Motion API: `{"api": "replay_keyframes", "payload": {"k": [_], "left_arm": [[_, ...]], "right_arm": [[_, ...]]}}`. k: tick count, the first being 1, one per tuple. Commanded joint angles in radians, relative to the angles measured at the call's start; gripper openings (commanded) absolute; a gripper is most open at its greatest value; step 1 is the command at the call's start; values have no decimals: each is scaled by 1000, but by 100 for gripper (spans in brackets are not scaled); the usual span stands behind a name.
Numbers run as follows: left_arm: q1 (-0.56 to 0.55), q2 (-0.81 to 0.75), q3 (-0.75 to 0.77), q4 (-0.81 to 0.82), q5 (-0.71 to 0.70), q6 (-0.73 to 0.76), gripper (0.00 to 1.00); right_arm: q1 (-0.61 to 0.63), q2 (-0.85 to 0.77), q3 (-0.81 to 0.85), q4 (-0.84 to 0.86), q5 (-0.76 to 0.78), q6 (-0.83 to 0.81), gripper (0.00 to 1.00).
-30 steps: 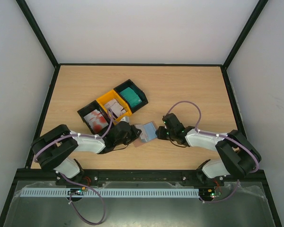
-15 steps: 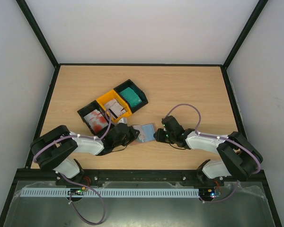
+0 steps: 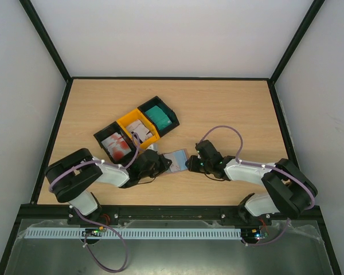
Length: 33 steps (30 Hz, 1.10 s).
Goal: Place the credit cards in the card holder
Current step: Insert the credit card into the card holder.
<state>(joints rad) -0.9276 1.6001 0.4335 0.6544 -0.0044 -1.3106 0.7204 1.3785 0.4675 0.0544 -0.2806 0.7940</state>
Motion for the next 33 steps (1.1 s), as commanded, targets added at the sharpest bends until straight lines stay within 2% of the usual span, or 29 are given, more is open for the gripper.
{"api": "replay_keyframes", "payload": {"k": [1,9,18,26,33], "left_arm": [[-10,27,25,-9,10,34,3],[-7,59,68,-64,36,45,3],[-3,118,120,-120,64,76,8],[-1,116,156,-201,49,137,17],[-2,67,158,-286,10,163,31]], "right_arm": [[9,42,-27,-73,-2,12,30],[9,48,-30,-66,-3,12,30],[11,48,-27,-63,6,15,30],[12,47,-24,-70,19,17,30],[12,52,-23,-60,-2,3,30]]}}
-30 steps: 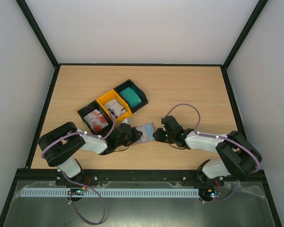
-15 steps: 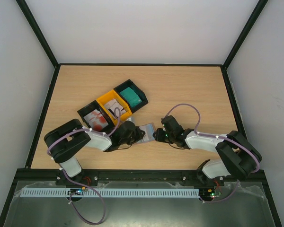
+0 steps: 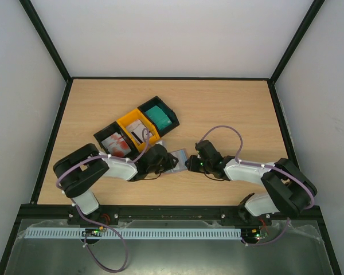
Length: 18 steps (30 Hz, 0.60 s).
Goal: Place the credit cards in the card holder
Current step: Insert the credit card into the card holder.
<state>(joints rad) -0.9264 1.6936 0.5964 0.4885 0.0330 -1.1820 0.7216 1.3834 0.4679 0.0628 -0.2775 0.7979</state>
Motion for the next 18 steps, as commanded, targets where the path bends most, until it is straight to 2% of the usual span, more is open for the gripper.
{"api": "replay_keyframes", "payload": {"k": [1,5,13,18], "left_arm": [[-3,-35,-6,-127,-30,35,34],[-4,-66,-7,-157,-34,46,44],[-5,-119,11,-259,-71,57,56],[-5,-153,1,-287,-46,35,65]], "right_arm": [[11,50,-27,-60,-27,-6,30],[11,55,-23,-61,-43,-22,30],[12,71,-13,-79,-15,-30,26],[11,72,-8,-82,-14,-32,26]]}}
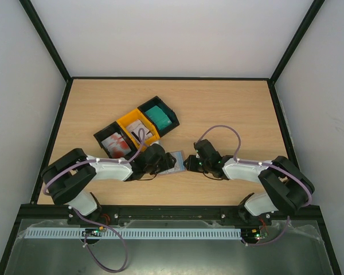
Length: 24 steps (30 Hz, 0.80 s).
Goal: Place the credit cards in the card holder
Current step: Insert the credit card into the card holder.
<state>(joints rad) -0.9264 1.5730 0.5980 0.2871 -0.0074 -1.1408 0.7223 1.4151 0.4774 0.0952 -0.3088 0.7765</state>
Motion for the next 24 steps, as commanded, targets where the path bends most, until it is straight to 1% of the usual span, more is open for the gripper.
{"api": "replay_keyframes", "payload": {"k": [1,4,6,8,11,15,18,24], "left_arm": [[-6,-39,1,-98,-13,-7,65],[-5,-46,7,-133,-49,-1,63],[-5,-34,14,-135,-49,2,58],[-5,-18,21,-132,-41,3,49],[-6,4,22,-130,-38,2,33],[-9,24,19,-105,-17,1,20],[-8,39,20,-84,1,0,13],[-8,64,31,-53,22,14,7]], "right_arm": [[10,39,-16,-115,15,-12,26],[11,41,-13,-114,15,-11,26],[11,43,-12,-112,13,-13,26],[10,44,-11,-112,10,-13,26],[11,44,-13,-108,5,-13,26],[11,52,-11,-98,-6,-15,25],[11,63,-9,-91,-20,-19,23],[10,75,-8,-77,-45,-27,22]]}}
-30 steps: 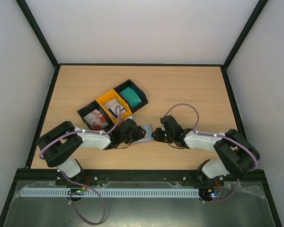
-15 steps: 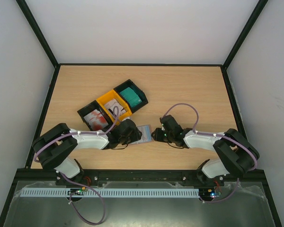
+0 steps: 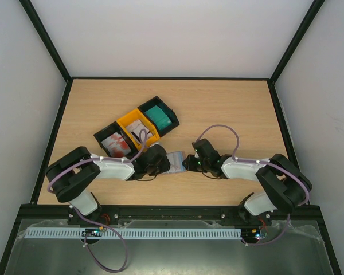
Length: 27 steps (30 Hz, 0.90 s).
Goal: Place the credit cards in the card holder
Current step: Insert the credit card into the card holder.
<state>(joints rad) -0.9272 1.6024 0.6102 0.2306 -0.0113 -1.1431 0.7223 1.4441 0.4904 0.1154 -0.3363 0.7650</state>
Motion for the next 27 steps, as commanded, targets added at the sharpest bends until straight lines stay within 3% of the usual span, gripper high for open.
{"api": "replay_keyframes", "payload": {"k": [1,17,27], "left_arm": [[-8,42,20,14,34,17,7],[-7,106,22,200,164,41,2],[-4,94,20,159,124,55,2]], "right_arm": [[10,45,-19,-96,-19,-18,22],[11,63,-20,-81,-16,-5,23],[10,-90,-9,-169,156,42,38]]}}
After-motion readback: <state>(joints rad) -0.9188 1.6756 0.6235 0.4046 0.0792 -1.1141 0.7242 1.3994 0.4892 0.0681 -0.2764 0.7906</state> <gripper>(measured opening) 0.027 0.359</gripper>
